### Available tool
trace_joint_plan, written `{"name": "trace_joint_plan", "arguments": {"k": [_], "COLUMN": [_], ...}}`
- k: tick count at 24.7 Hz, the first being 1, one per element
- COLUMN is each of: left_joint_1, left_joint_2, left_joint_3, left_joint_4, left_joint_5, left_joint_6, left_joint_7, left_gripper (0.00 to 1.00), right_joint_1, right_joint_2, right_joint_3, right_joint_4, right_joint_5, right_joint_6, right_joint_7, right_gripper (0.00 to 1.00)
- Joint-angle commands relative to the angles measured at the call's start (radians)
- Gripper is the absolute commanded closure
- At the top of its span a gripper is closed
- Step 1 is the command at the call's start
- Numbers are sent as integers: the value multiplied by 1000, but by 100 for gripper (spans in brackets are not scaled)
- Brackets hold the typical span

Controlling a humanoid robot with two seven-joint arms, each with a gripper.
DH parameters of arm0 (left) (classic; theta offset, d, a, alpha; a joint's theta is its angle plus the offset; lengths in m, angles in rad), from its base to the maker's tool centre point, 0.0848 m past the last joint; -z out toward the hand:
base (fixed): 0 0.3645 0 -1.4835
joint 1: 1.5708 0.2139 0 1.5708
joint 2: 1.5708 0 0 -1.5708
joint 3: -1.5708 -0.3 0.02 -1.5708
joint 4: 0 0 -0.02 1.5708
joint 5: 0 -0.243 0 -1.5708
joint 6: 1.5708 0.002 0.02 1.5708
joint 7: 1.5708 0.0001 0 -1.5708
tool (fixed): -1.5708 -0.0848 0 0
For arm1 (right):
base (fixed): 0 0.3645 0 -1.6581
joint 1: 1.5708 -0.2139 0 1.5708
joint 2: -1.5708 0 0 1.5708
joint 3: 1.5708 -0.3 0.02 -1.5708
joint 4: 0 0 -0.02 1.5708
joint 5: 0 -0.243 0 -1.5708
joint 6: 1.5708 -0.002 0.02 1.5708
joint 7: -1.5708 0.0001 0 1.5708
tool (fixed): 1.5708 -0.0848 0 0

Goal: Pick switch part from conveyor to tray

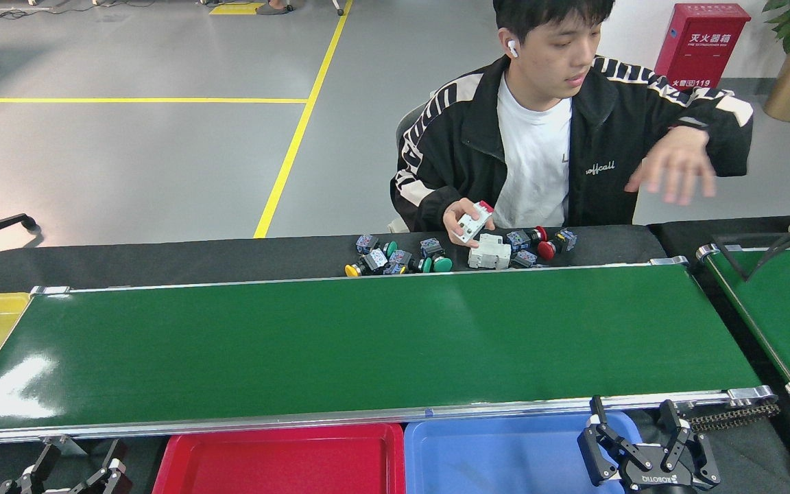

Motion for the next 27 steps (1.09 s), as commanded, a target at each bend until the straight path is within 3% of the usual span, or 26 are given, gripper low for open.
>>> {"name": "trace_joint_plan", "arguments": {"k": [1, 27], "left_joint_1": [-1, 25], "left_joint_2": [17, 10], "left_joint_3": [5, 21], "left_joint_4": [-26, -36], "left_joint_5": [9, 36], "left_joint_6": [-7, -41], "left_joint_7": [6, -1], "left_gripper": [0, 0], "right_joint_1": [-3, -6], "right_joint_2": [-3, 0], "right_joint_3": [1, 1], "right_joint_4": [-17, -12], "right_joint_5": [-3, -4], "right_joint_6": [-10, -13], "right_joint_7": [-12, -23], "right_gripper": [0, 0]}}
